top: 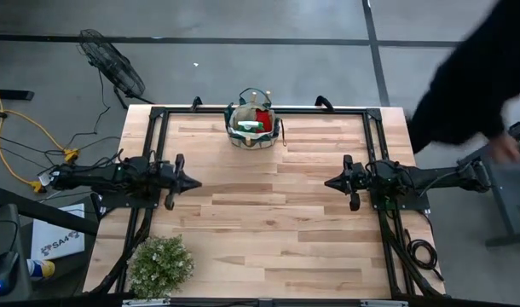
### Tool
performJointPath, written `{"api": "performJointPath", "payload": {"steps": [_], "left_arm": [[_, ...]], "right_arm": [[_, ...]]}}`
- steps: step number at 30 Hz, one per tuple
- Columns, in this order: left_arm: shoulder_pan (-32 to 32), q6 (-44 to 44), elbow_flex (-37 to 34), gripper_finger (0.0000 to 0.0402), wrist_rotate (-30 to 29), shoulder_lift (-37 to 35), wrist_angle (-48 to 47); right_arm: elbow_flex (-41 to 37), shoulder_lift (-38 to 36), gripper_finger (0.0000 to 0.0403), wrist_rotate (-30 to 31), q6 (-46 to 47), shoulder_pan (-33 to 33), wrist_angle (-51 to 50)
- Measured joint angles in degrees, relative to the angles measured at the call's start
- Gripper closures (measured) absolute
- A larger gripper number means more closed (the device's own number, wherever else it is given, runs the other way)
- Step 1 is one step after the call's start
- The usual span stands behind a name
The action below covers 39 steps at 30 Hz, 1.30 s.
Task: Pick & Place Garden tools in Gardening bag
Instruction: Return to Home Position
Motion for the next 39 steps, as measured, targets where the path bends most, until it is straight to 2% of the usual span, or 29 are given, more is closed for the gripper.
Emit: {"api": "performJointPath", "payload": {"steps": [4,9,14,17,24,39], "left_arm": [[0.0,0.4,-0.5,0.0402,4.1,0.0,1.3],[0.0,1.5,-3.0,0.0402,5.0,0.0,8.1],[0.0,4.3,-3.6,0.0402,9.1,0.1,9.5],[0.0,5.1,-3.6,0.0402,7.7,0.3,9.4],[0.0,0.7,-3.7,0.0402,1.1,0.3,8.8],[0.0,0.6,-3.7,0.0402,0.8,0.3,9.0]], "right_arm": [[0.0,0.0,0.04,0.0,0.0,0.0,0.0],[0.0,0.0,0.04,0.0,0.0,0.0,0.0],[0.0,0.0,0.04,0.0,0.0,0.0,0.0],[0.0,0.0,0.04,0.0,0.0,0.0,0.0],[-0.1,0.0,0.04,0.0,0.0,0.0,0.0],[-0.1,0.0,0.04,0.0,0.0,0.0,0.0]]}}
